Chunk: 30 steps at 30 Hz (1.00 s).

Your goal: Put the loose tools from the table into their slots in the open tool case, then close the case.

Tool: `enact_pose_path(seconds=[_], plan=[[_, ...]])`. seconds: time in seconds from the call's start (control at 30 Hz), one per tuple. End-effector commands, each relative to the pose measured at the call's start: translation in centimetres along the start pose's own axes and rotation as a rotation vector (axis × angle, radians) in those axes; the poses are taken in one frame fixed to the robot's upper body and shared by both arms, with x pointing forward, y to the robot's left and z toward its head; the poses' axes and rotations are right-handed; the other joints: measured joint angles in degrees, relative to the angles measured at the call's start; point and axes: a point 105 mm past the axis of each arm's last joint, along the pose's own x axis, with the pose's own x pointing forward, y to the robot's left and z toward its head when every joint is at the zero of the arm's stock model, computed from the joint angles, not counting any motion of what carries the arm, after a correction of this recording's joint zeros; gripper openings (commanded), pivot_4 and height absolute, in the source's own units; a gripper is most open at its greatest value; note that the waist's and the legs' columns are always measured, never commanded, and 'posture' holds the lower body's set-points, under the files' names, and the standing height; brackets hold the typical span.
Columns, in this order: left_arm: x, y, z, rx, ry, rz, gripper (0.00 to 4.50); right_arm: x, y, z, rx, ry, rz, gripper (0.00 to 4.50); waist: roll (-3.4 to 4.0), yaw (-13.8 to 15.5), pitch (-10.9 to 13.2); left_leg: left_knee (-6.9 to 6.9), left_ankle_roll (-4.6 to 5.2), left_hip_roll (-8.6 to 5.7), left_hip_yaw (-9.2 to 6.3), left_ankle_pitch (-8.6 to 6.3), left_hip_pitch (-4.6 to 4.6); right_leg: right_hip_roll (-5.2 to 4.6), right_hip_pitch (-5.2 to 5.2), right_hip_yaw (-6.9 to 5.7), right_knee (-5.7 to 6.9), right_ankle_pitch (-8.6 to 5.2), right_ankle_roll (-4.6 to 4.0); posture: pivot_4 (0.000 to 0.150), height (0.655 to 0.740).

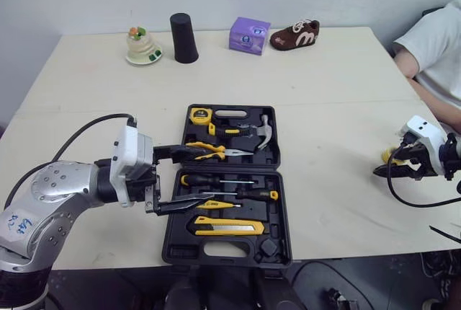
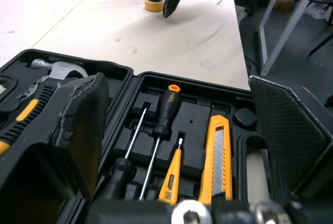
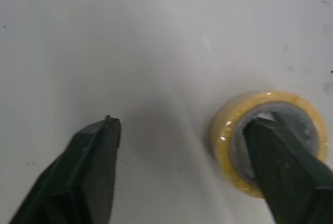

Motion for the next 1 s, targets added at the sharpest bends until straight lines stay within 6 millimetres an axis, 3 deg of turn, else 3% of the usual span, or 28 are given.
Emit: enact_pose_path(seconds=[0.03, 0.17, 0.2, 0.37, 0.57, 0.67, 0.73, 1.0], plan=[[0.1, -0.4, 0.5, 0.043, -0.006, -0.041, 4.50, -1.6, -0.1, 1.7, -0.091, -0.019, 0.013, 1.93, 0.00, -0.3, 0.0, 0.02, 0.00, -0.01, 0.00, 0.00, 0.00, 0.01, 0.00, 0.00, 0.04, 0.00, 0.00, 0.150, 0.7400], [0.2, -0.4, 0.4, 0.045, -0.008, -0.056, 4.50, -1.8, 0.3, 2.9, -0.130, -0.049, 0.052, 0.17, -0.01, -0.7, 0.0, 0.14, 0.00, -0.01, -0.02, 0.00, 0.00, 0.00, 0.00, 0.00, 0.16, 0.00, 0.00, 0.150, 0.7400], [0.3, -0.4, 0.4, 0.047, -0.009, -0.060, 4.50, -1.8, 0.6, 3.2, -0.153, -0.053, 0.073, 0.07, -0.01, -0.8, 0.0, 0.17, 0.00, 0.00, -0.02, 0.00, 0.00, -0.01, 0.00, 0.00, 0.19, 0.00, 0.00, 0.150, 0.7400], [0.3, -0.2, 0.4, 0.064, -0.012, -0.062, 4.50, -2.1, 2.0, 5.0, -0.210, -0.111, 0.164, 0.07, 0.00, -1.0, 0.0, 0.30, 0.00, 0.01, -0.03, 0.00, 0.00, -0.01, 0.01, 0.01, 0.31, 0.00, 0.00, 0.150, 0.7400], [0.4, 0.0, 0.1, 0.080, -0.009, -0.058, 4.50, -2.4, 2.0, 5.2, -0.224, -0.094, 0.142, 0.07, -0.02, -0.9, 0.0, 0.30, 0.01, 0.12, -0.04, 0.00, 0.02, -0.01, 0.01, 0.02, 0.32, 0.00, 0.00, 0.150, 0.7400], [0.4, -0.1, 0.0, 0.082, -0.007, -0.058, 4.50, -2.5, 1.8, 5.0, -0.242, -0.066, 0.116, 0.90, -0.01, -0.8, 0.1, 0.30, 0.01, 0.11, -0.03, -0.01, 0.02, -0.02, 0.01, 0.02, 0.31, 0.00, 0.00, 0.150, 0.7400], [0.4, -0.1, 0.0, 0.085, -0.007, -0.060, 4.50, -2.4, 1.4, 4.8, -0.257, -0.039, 0.080, 1.86, -0.01, -0.9, 0.1, 0.30, 0.01, 0.12, -0.03, -0.01, 0.02, -0.03, 0.01, 0.02, 0.31, 0.00, 0.00, 0.150, 0.7400], [0.5, -0.4, 0.2, 0.089, -0.008, -0.069, 4.50, -1.6, 0.8, 3.6, -0.216, 0.037, 0.051, 1.86, 0.00, -1.0, 0.1, 0.31, 0.01, 0.12, -0.02, 0.00, 0.02, -0.01, 0.00, 0.03, 0.33, 0.00, 0.00, 0.150, 0.7400]])
